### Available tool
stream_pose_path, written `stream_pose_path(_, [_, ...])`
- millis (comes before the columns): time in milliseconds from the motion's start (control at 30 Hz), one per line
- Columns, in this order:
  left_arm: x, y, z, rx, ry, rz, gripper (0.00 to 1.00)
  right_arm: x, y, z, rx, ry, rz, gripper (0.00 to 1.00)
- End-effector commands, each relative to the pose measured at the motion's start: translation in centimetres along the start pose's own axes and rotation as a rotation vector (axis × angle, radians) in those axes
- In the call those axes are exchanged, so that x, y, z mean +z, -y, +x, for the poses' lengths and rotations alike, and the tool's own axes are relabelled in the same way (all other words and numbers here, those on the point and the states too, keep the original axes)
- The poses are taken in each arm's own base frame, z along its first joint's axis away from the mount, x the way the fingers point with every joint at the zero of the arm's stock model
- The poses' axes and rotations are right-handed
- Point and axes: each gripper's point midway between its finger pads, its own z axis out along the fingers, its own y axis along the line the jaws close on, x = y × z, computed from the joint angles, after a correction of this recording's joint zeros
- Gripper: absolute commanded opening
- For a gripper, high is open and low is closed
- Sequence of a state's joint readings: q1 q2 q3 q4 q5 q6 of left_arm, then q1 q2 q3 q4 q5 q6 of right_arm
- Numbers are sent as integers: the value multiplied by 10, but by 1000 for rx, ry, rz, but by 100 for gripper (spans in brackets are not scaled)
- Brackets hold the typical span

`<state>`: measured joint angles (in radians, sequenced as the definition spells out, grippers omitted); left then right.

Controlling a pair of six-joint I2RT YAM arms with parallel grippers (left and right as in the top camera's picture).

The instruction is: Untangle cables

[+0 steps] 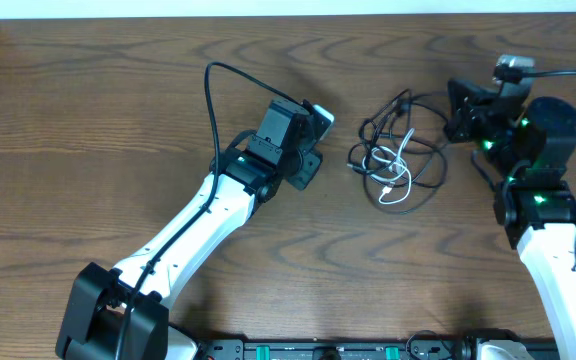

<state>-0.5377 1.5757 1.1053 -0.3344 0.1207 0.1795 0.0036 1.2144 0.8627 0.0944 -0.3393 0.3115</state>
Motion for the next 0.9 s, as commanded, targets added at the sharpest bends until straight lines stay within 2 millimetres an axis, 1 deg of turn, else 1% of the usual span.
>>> stream_pose_path(0, [-1,2,-8,-8,34,22,8,-12,-11,-48,-28,133,-11,1])
stream_pose_path(67, [-1,7,-13,-5,54,50,8,-16,-19,-70,-47,185,-26,1])
stream_pose_path(100, [-1,9,-14,-8,61,63,8,-18,-21,-76,-50,195,-29,1])
stream_pose_path(167, [-2,14,-18,-5,79,94,8,-19,-23,-79,-43,174,-23,1])
stream_pose_path(200, [-2,17,-20,-4,87,113,8,-18,-20,-73,-43,142,-11,1])
stream_pose_path(233, [-3,20,-22,-3,94,130,8,-17,-16,-62,-47,101,5,1])
stream_pose_path(300, [-3,24,-23,-1,100,151,8,-14,1,-34,-38,-8,79,1])
stream_pose_path(367, [-3,24,-23,-1,100,151,8,-11,20,-1,-37,-136,150,1])
stream_pose_path(433, [-3,24,-23,0,100,151,9,-9,31,34,-30,-268,180,1])
stream_pose_path(467, [-3,24,-23,0,100,150,15,-7,37,51,-12,-333,195,2])
stream_pose_path(500, [-3,24,-23,0,99,149,17,-6,42,65,5,-383,207,8])
stream_pose_path(533, [-3,23,-23,0,99,146,17,-6,46,78,20,-433,219,16])
stream_pose_path(567, [-3,23,-23,0,99,146,22,-4,50,93,36,-487,229,29])
stream_pose_path(600, [-3,23,-23,0,99,146,24,-2,54,107,52,-535,235,40])
stream_pose_path(633, [-3,23,-23,-1,99,146,25,1,57,119,64,-572,233,49])
stream_pose_path(667, [-3,23,-23,0,99,146,29,6,59,130,77,-606,218,55])
stream_pose_path(700, [-3,23,-23,0,99,146,33,10,59,138,91,-628,204,57])
stream_pose_path(800, [-3,22,-23,0,98,143,54,21,59,161,133,-686,157,57])
stream_pose_path(867, [-3,23,-22,-1,97,143,60,27,60,175,155,-723,139,56])
